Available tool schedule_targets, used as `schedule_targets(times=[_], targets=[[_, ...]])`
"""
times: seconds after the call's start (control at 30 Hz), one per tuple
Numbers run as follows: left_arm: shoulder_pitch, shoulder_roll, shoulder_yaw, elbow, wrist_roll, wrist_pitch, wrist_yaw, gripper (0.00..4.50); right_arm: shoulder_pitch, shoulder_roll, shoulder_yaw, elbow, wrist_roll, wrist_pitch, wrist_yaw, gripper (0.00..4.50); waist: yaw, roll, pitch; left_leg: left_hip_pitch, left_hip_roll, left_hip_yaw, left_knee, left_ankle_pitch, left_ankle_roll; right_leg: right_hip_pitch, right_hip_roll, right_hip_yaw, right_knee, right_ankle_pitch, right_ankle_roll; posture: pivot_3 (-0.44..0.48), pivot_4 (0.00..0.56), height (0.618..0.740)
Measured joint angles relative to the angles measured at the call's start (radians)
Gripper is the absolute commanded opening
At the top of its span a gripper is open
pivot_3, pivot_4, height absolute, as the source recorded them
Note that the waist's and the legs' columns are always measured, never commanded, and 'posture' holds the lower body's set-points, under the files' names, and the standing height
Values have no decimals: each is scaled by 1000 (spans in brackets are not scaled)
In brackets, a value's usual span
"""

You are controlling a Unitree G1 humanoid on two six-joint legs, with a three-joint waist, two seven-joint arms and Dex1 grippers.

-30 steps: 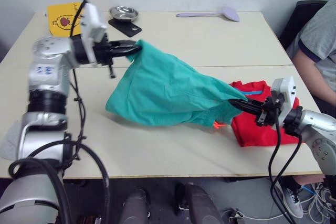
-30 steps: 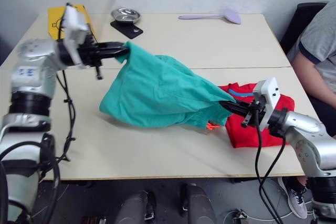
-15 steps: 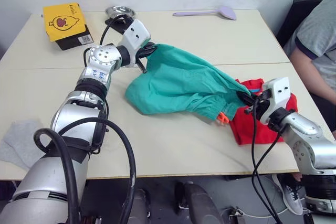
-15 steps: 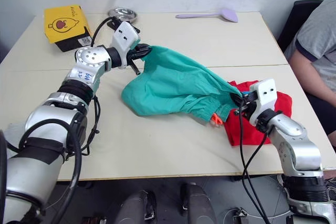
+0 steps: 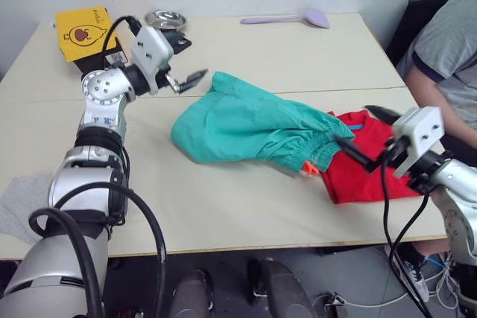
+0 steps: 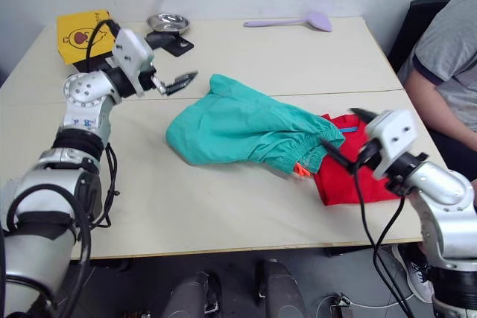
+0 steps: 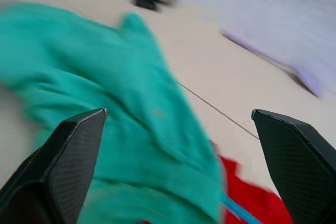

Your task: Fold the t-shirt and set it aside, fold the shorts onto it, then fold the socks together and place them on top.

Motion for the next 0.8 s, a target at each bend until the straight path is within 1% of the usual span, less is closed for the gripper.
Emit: schedule_targets(times=[0.03, 0.1, 0.13, 0.2, 0.27, 0.33, 0.4, 0.47, 0.57, 0.6, 0.63, 0.67, 0.77, 0.8], targets=[[66, 3, -19, -78, -35, -7, -116, 4463, 4, 0, 53, -33, -7, -5, 25, 4500, -2, 0, 0, 1, 0, 0, 0, 0, 0, 0, 1, 2, 1, 0, 0, 0, 150, 740], [193, 12, -72, -185, -47, -19, -249, 4463, 9, 22, 150, -53, -55, -6, 33, 4500, -7, 0, 0, 1, 2, 0, 1, 1, -1, 0, 2, 4, 2, 0, -1, 0, 150, 740], [241, 12, -90, -209, -40, -22, -265, 4463, 11, 39, 196, -51, -91, -6, 25, 4500, -7, 0, 0, 0, 2, -1, 2, 1, -1, -1, 2, 4, 2, 1, -1, 0, 150, 740], [300, 11, -115, -244, -15, -28, -254, 4463, 11, 47, 282, -38, -181, -9, 3, 4500, -3, -1, 0, -1, 3, -2, 3, 1, -1, -1, 2, 4, 2, 1, -2, 0, 150, 740], [320, 14, -129, -283, 29, -42, -203, 4463, 0, 49, 354, -10, -300, -32, -26, 4500, 2, -2, 0, -1, 2, -2, 3, 1, 0, -1, 2, 4, 1, 1, -2, 0, 150, 740], [325, 16, -146, -305, 70, -65, -155, 4463, -14, 77, 381, 17, -372, -49, -67, 4500, 5, -2, -1, -1, 0, -3, 2, 1, 1, -1, 0, 4, 1, 2, -2, 0, 150, 740], [328, 12, -172, -301, 145, -84, -62, 4463, -42, 121, 400, 52, -446, -47, -129, 4500, 3, -3, -1, -1, 0, -2, 2, 1, 2, -1, -1, 4, 1, 2, -1, 0, 150, 740], [327, 5, -197, -270, 223, -95, 49, 4463, -55, 128, 418, 80, -519, -45, -176, 4500, 3, -3, -1, -1, -1, -2, 2, 0, 3, -1, -2, 4, 1, 2, -1, 0, 150, 740], [321, 5, -216, -227, 282, -109, 170, 4463, -46, 148, 429, 106, -595, -44, -231, 4500, 3, -3, -1, -1, -1, -2, 1, 0, 4, -1, -2, 4, 1, 2, -1, 0, 150, 740], [316, 5, -223, -225, 296, -110, 192, 4291, -46, 157, 431, 107, -607, -44, -241, 4125, 3, -3, -2, -1, -1, -1, 1, 0, 4, -1, -2, 4, 1, 2, -1, 0, 150, 740], [310, 6, -231, -219, 310, -110, 216, 4075, -46, 163, 432, 108, -622, -42, -250, 3890, 2, -4, -2, 0, -1, -1, 2, 0, 4, -1, -2, 4, 1, 3, -1, 0, 150, 740], [305, 6, -237, -211, 324, -108, 236, 3852, -46, 163, 432, 111, -634, -39, -259, 3535, 2, -4, -2, 0, -1, -1, 1, 0, 4, -1, -2, 4, 1, 3, -1, 0, 150, 740], [287, 11, -253, -169, 343, -97, 277, 2858, -46, 163, 427, 119, -652, -24, -269, 2415, 2, -4, -2, 0, -1, -1, 1, 0, 5, -1, -2, 4, 1, 4, -1, 0, 150, 740], [281, 11, -255, -153, 345, -89, 281, 2605, -46, 162, 422, 121, -652, -25, -269, 2123, 1, -4, -2, 0, -1, -1, 1, 0, 5, -1, -2, 4, 1, 4, -1, 0, 150, 740]])
